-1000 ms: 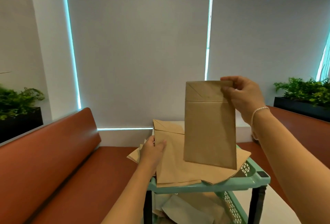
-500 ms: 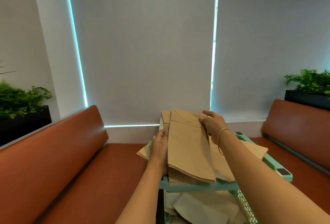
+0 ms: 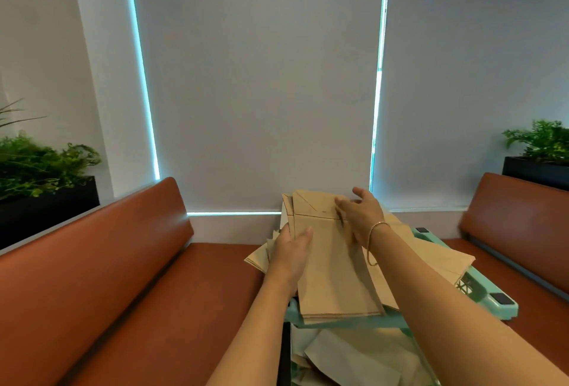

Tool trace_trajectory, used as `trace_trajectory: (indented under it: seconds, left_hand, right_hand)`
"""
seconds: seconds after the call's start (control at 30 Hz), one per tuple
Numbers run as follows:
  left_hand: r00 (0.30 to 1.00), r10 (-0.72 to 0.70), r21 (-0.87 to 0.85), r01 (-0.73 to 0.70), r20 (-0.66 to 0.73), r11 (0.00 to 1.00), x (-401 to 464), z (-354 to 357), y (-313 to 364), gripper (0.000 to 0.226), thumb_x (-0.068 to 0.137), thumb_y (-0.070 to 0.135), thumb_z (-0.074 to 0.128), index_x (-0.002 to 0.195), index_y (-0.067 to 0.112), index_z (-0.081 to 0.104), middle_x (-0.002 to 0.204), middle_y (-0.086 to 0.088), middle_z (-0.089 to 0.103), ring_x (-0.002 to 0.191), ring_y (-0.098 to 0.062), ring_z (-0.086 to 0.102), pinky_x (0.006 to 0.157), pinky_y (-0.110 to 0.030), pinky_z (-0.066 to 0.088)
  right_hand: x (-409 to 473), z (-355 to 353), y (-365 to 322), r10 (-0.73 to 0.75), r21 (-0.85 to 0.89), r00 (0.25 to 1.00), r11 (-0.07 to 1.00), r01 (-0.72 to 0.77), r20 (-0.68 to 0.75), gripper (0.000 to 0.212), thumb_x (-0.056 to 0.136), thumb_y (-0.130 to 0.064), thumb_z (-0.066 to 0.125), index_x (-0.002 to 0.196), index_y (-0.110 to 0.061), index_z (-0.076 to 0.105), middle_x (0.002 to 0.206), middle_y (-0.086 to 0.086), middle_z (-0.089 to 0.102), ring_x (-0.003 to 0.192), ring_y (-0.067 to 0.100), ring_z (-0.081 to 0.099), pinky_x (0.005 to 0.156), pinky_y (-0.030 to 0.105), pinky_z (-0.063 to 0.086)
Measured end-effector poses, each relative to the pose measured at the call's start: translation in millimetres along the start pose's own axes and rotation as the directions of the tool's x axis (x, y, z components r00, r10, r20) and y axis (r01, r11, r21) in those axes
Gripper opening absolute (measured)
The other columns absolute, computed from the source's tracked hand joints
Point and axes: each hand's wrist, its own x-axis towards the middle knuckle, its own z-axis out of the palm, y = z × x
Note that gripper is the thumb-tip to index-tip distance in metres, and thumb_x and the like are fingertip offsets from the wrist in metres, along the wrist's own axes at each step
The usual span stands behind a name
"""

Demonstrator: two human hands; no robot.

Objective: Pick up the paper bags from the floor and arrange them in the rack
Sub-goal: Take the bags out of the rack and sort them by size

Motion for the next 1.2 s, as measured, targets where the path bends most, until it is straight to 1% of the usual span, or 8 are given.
trace_trajectory:
  seconds: [0.07,0.2,0.3,0.4,0.77,0.93,1.07,1.2]
  left_hand:
    - [1.000,0.017,0.007,-0.017,-0.022,1.000,-1.5,0.7,1.6,0.028,0.097,0.024,0.049,0.124,0.020,0.055,0.116,0.000,0.064,0.108,-0.019,0.059,0.098,-0.042,0.048]
    - [0.998,0.024,0.010,-0.024,-0.061,1.000,-1.2,1.2,2.0,0.029,0.095,0.023,0.052,0.123,0.019,0.051,0.116,-0.002,0.063,0.110,-0.022,0.059,0.096,-0.043,0.049]
    - [0.995,0.011,0.059,-0.006,-0.096,0.998,0.8,1.6,-0.8,0.067,0.085,0.037,0.057,0.142,0.029,0.023,0.138,-0.002,0.047,0.124,-0.025,0.048,0.102,-0.048,0.043]
    - [0.994,0.037,0.133,-0.023,-0.106,0.991,2.4,1.7,-2.8,0.081,0.086,0.033,0.055,0.147,0.041,0.003,0.145,0.000,0.039,0.129,-0.025,0.042,0.106,-0.050,0.038]
    - [0.994,0.072,0.070,-0.067,-0.076,0.995,5.6,-0.7,-3.7,0.066,0.094,0.018,0.052,0.147,0.037,0.017,0.138,0.006,0.046,0.120,-0.021,0.050,0.101,-0.045,0.045]
    - [0.993,0.072,0.058,-0.067,-0.088,0.996,3.6,1.6,-2.6,0.058,0.096,0.018,0.051,0.146,0.030,0.024,0.127,0.009,0.047,0.120,-0.020,0.050,0.102,-0.043,0.045]
    - [0.989,-0.015,0.062,0.025,-0.149,0.998,7.0,2.0,-4.2,0.035,0.093,0.024,0.055,0.126,0.017,0.047,0.117,-0.004,0.062,0.105,-0.024,0.060,0.094,-0.047,0.050]
    - [0.992,-0.026,0.036,0.030,-0.122,0.999,10.3,-0.5,-5.7,0.014,0.093,0.020,0.055,0.106,0.018,0.060,0.105,-0.008,0.068,0.098,-0.027,0.065,0.091,-0.051,0.051]
  right_hand:
    - [-3.1,-1.0,0.0,0.075,-0.082,0.997,0.994,-0.073,0.022,0.060,0.091,-0.035,0.057,0.141,-0.008,0.037,0.137,0.011,0.046,0.124,0.030,0.044,0.106,0.040,0.037]
    - [-18.0,-4.6,-1.9,0.210,-0.189,0.972,0.964,-0.187,0.108,0.046,0.091,-0.041,0.054,0.113,-0.001,0.056,0.105,0.011,0.053,0.089,0.025,0.049,0.087,0.036,0.043]
    - [-23.4,-0.9,0.6,0.154,-0.186,0.980,0.974,-0.130,0.123,0.030,0.093,-0.027,0.054,0.105,-0.001,0.061,0.092,0.012,0.056,0.072,0.021,0.049,0.073,0.034,0.043]
    - [-28.1,6.3,1.6,0.111,-0.182,0.988,0.979,-0.091,0.104,0.025,0.094,-0.021,0.049,0.111,-0.006,0.062,0.095,0.013,0.062,0.079,0.022,0.052,0.084,0.041,0.050]
    - [-34.1,2.2,5.4,0.042,-0.138,0.989,0.990,-0.022,0.142,0.017,0.091,-0.016,0.050,0.107,-0.020,0.053,0.091,0.004,0.057,0.066,0.015,0.049,0.061,0.029,0.044]
    - [-32.4,-2.9,10.2,0.060,-0.096,0.984,0.994,-0.045,0.166,0.034,0.089,-0.014,0.053,0.122,-0.021,0.051,0.086,-0.001,0.057,0.070,0.013,0.052,0.060,0.024,0.043]
    - [-31.2,0.4,11.8,-0.003,-0.058,0.995,0.998,0.009,0.103,0.048,0.086,-0.015,0.056,0.131,-0.025,0.047,0.106,0.007,0.063,0.085,0.018,0.056,0.075,0.030,0.049]
    - [-39.1,-1.6,5.2,-0.009,-0.093,0.987,0.995,0.024,0.160,0.037,0.089,-0.023,0.056,0.125,-0.025,0.047,0.091,-0.001,0.059,0.074,0.013,0.054,0.071,0.028,0.047]
